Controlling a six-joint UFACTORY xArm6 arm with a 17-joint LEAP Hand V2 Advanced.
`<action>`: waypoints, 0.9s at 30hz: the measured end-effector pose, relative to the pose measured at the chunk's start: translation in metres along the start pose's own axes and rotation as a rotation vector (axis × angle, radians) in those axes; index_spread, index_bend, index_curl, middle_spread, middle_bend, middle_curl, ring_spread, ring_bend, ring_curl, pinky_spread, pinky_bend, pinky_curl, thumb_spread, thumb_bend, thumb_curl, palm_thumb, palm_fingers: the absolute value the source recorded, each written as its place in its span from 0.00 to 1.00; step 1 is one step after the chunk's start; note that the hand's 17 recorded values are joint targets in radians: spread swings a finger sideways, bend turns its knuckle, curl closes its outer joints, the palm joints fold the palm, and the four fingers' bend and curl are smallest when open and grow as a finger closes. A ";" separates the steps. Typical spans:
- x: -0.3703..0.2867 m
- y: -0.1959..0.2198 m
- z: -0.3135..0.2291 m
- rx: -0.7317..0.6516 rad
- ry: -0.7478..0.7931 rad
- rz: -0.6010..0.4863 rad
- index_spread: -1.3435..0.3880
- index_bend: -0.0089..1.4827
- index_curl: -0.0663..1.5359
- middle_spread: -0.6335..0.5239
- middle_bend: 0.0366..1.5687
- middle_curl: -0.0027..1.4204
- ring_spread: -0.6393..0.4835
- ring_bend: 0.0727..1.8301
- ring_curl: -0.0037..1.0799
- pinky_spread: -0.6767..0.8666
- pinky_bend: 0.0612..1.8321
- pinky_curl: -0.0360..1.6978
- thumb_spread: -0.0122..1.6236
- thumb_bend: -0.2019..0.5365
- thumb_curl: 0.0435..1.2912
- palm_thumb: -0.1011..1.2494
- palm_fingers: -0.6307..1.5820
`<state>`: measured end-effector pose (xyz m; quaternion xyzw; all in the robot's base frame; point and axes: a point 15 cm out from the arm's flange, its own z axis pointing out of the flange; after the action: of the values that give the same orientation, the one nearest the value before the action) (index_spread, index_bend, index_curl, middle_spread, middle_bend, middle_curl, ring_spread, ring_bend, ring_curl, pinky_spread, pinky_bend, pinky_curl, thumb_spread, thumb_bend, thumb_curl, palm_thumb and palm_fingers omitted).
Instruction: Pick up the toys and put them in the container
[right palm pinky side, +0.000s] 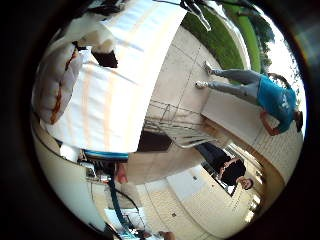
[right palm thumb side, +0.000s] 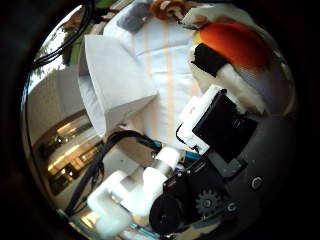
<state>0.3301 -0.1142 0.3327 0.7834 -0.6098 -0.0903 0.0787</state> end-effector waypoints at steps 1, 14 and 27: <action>-0.016 -0.003 -0.013 0.031 -0.014 -0.021 0.43 0.44 0.33 0.37 0.69 0.62 0.50 0.71 0.72 0.59 0.77 0.36 0.71 0.27 0.41 0.80 0.71; -0.269 -0.126 -0.063 0.215 -0.169 -0.272 0.38 0.52 0.44 0.36 0.76 0.68 0.47 0.77 0.77 0.55 0.82 0.43 0.72 0.22 0.44 0.76 0.64; -0.289 -0.144 0.015 0.022 -0.182 -0.308 0.54 0.28 0.35 0.56 0.21 0.37 0.78 0.37 0.42 0.69 0.56 0.31 0.73 0.24 0.36 0.67 0.20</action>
<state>0.3930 0.2011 0.2975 0.8570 -0.4881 -0.1651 0.0000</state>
